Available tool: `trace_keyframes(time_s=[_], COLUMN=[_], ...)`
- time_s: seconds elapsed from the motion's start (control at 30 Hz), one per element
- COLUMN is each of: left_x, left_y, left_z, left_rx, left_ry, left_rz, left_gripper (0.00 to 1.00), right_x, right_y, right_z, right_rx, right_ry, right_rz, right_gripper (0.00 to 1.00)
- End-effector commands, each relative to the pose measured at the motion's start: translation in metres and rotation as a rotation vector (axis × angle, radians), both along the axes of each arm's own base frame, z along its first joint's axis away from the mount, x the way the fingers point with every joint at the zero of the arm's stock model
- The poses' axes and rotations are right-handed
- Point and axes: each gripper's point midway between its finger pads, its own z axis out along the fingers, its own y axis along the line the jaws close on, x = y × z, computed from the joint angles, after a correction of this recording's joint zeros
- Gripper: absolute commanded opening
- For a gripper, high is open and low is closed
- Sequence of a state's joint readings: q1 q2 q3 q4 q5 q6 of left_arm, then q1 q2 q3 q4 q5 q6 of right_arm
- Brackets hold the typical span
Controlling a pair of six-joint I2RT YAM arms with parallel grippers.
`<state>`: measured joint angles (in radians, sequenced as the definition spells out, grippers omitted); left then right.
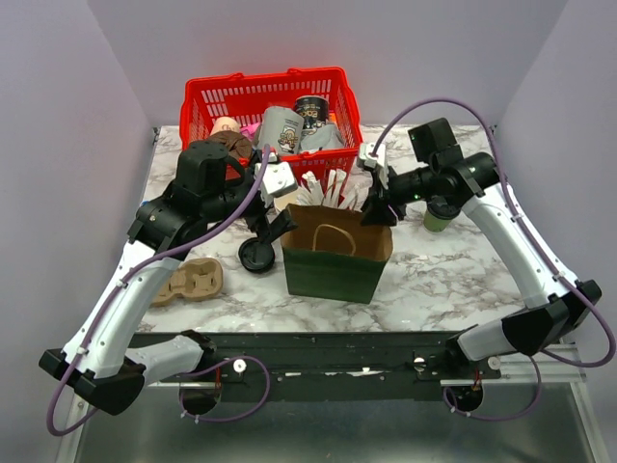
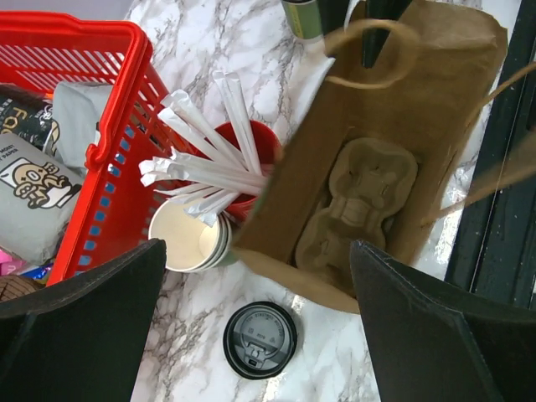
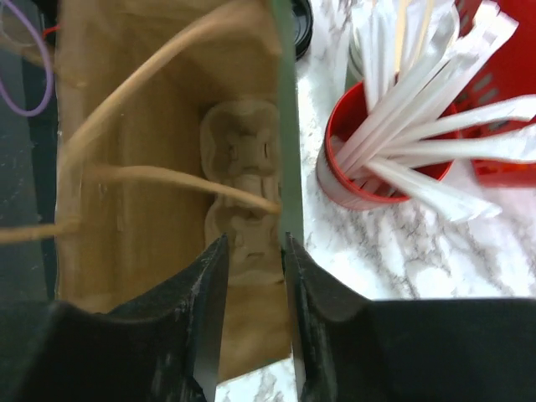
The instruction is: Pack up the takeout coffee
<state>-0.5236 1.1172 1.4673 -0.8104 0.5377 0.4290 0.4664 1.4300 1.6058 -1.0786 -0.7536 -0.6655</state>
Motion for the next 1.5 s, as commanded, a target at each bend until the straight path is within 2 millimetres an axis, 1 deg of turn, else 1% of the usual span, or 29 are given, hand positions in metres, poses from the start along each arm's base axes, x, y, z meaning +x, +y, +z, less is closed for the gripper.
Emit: trace_keyframes(time_s=[0.0, 0.03, 0.07, 0.1, 0.13, 0.17, 0.27, 0.3, 0.33, 0.37, 0.4, 0.43, 0.47, 0.5, 0.53, 0.6, 0.63, 0.73, 0.77, 0.8, 0.87, 0.93, 0.97, 1.0, 1.1, 1.17, 1.23, 1.37, 1.47], left_x=[-0.007, -0.005, -0.005, -0.004, -0.002, -0.002, 0.002, 0.003, 0.003, 0.004, 0.005, 0.006, 0.007, 0.007, 0.008, 0.009, 0.009, 0.009, 0.009, 0.01, 0.01, 0.01, 0.009, 0.01, 0.008, 0.008, 0.008, 0.008, 0.007], left_y=[-0.004, -0.005, -0.006, -0.007, -0.008, -0.008, -0.01, -0.011, -0.011, -0.012, -0.013, -0.013, -0.014, -0.015, -0.016, -0.018, -0.019, -0.02, -0.02, -0.02, -0.019, -0.017, -0.017, -0.016, -0.013, -0.013, -0.012, -0.012, -0.013], left_z=[0.001, 0.0, 0.0, 0.0, 0.0, 0.0, 0.003, 0.003, 0.003, 0.003, 0.004, 0.004, 0.005, 0.007, 0.008, 0.011, 0.011, 0.012, 0.011, 0.01, 0.009, 0.008, 0.007, 0.005, 0.002, 0.001, -0.001, -0.004, -0.005], left_rx=[-0.022, -0.021, -0.023, -0.023, -0.024, -0.026, -0.034, -0.037, -0.037, -0.039, -0.045, -0.047, -0.049, -0.057, -0.06, -0.07, -0.073, -0.075, -0.074, -0.072, -0.068, -0.064, -0.062, -0.058, -0.052, -0.05, -0.046, -0.04, -0.042], left_ry=[0.022, 0.022, 0.022, 0.019, 0.019, 0.016, -0.001, -0.005, -0.008, -0.011, -0.015, -0.017, -0.022, -0.026, -0.024, -0.027, -0.019, -0.017, -0.017, -0.018, -0.019, -0.02, -0.019, -0.019, -0.017, -0.017, -0.019, -0.013, -0.005], left_rz=[-0.039, -0.041, -0.047, -0.048, -0.049, -0.049, -0.05, -0.051, -0.05, -0.052, -0.054, -0.052, -0.056, -0.055, -0.058, -0.06, -0.064, -0.068, -0.068, -0.068, -0.059, -0.053, -0.051, -0.046, -0.04, -0.037, -0.038, -0.04, -0.044], left_gripper=[0.98, 0.99, 0.98, 0.98, 0.98, 0.99, 0.98, 0.98, 0.98, 0.98, 0.98, 0.98, 0.98, 0.98, 0.98, 0.98, 0.98, 0.99, 0.98, 0.99, 0.98, 0.98, 0.98, 0.98, 0.98, 0.98, 0.98, 0.98, 0.98], right_x=[0.009, 0.011, 0.01, 0.015, 0.013, 0.013, 0.016, 0.014, 0.023, 0.027, 0.033, 0.046, 0.055, 0.068, 0.087, 0.104, 0.113, 0.119, 0.124, 0.126, 0.133, 0.138, 0.14, 0.145, 0.15, 0.152, 0.154, 0.159, 0.164], right_y=[0.009, 0.007, 0.002, -0.005, -0.011, -0.018, -0.042, -0.049, -0.062, -0.07, -0.08, -0.098, -0.109, -0.129, -0.147, -0.172, -0.184, -0.197, -0.2, -0.206, -0.214, -0.22, -0.221, -0.225, -0.23, -0.23, -0.241, -0.245, -0.247], right_z=[0.038, 0.042, 0.051, 0.053, 0.055, 0.065, 0.077, 0.083, 0.085, 0.086, 0.079, 0.073, 0.067, 0.057, 0.044, 0.03, 0.02, 0.002, -0.013, -0.021, -0.038, -0.049, -0.053, -0.063, -0.074, -0.086, -0.097, -0.108, -0.111], right_rx=[0.07, 0.066, 0.067, 0.035, 0.016, 0.017, 0.026, 0.039, 0.041, 0.045, 0.026, 0.003, -0.02, -0.069, -0.109, -0.14, -0.15, -0.191, -0.22, -0.239, -0.264, -0.284, -0.294, -0.319, -0.335, -0.353, -0.365, -0.39, -0.399], right_ry=[-0.049, -0.072, -0.109, -0.151, -0.158, -0.191, -0.208, -0.209, -0.209, -0.207, -0.19, -0.18, -0.168, -0.14, -0.085, -0.003, 0.017, 0.047, 0.088, 0.112, 0.157, 0.188, 0.196, 0.213, 0.244, 0.276, 0.311, 0.326, 0.319], right_rz=[-0.046, -0.064, -0.079, -0.106, -0.121, -0.141, -0.22, -0.259, -0.32, -0.358, -0.405, -0.474, -0.526, -0.642, -0.728, -0.906, -0.969, -1.064, -1.085, -1.141, -1.188, -1.221, -1.227, -1.249, -1.266, -1.266, -1.287, -1.285, -1.294], right_gripper=[0.52, 0.61, 0.63, 0.64, 0.65, 0.65, 0.66, 0.66, 0.66, 0.66, 0.66, 0.66, 0.66, 0.66, 0.67, 0.7, 0.81, 0.91, 0.91, 0.91, 0.93, 0.94, 0.98, 1.0, 1.0, 1.0, 1.0, 1.0, 1.0])
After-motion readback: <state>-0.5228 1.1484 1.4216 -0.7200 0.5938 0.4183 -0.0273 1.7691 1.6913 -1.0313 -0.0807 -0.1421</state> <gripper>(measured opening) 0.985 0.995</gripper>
